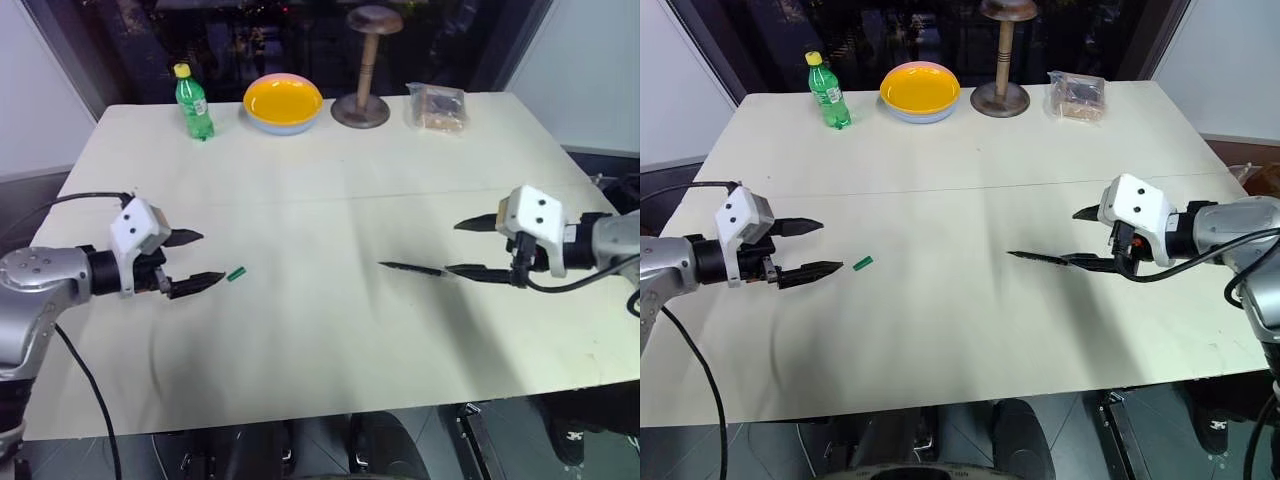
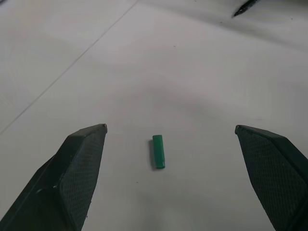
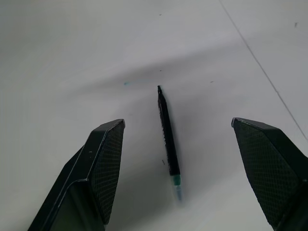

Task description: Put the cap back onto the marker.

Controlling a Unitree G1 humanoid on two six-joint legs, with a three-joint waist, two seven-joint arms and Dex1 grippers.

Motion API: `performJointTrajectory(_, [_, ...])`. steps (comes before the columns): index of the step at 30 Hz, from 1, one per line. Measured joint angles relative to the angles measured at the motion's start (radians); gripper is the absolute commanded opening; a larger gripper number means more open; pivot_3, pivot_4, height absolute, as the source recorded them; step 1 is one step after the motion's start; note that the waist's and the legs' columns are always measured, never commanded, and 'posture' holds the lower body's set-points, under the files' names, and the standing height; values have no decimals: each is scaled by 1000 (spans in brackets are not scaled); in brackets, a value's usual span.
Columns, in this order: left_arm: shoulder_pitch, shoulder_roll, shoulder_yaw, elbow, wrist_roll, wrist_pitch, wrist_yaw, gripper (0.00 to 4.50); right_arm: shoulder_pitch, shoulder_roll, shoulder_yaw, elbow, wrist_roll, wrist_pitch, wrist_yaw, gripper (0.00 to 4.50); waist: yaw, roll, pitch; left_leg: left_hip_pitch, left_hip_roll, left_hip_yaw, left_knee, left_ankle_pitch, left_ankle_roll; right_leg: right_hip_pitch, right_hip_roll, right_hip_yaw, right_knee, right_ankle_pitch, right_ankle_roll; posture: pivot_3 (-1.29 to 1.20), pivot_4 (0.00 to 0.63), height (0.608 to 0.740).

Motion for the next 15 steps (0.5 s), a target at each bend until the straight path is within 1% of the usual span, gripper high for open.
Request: performJointTrajectory(15, [4,-30,-5,6,5,8,36,4472,2,1,1,-14,11,20,-5,3703,0,0,0,0,0,0,0,0,0,0,0,1,0,0,0,0,150,740])
